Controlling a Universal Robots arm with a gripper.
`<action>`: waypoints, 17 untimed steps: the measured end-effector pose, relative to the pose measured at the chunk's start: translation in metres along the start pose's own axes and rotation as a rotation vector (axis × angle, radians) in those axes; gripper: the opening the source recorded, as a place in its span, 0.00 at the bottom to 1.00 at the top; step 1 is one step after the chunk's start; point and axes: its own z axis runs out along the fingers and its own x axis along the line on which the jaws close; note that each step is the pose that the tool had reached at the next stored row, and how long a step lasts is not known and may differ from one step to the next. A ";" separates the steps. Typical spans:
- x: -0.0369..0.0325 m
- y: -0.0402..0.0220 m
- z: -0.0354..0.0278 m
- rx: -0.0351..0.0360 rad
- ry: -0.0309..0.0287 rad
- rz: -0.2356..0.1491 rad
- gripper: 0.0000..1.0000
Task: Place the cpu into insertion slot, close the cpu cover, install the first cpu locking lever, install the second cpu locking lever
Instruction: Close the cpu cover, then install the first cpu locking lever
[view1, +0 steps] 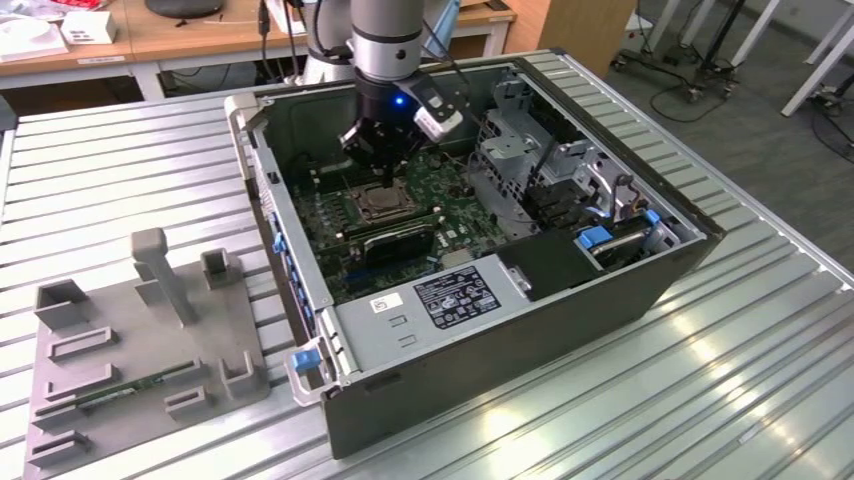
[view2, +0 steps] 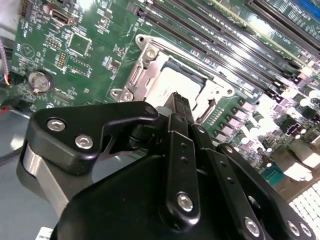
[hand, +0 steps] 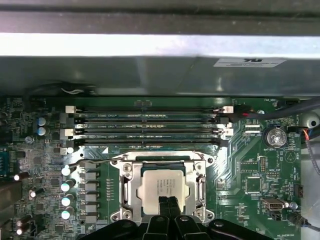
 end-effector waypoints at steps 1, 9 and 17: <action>0.0000 0.0000 0.0000 0.0000 0.0000 0.000 0.11; -0.0024 0.0001 -0.0006 0.0003 0.0002 0.000 0.11; -0.0026 0.0001 -0.0070 0.0001 0.0000 0.000 0.11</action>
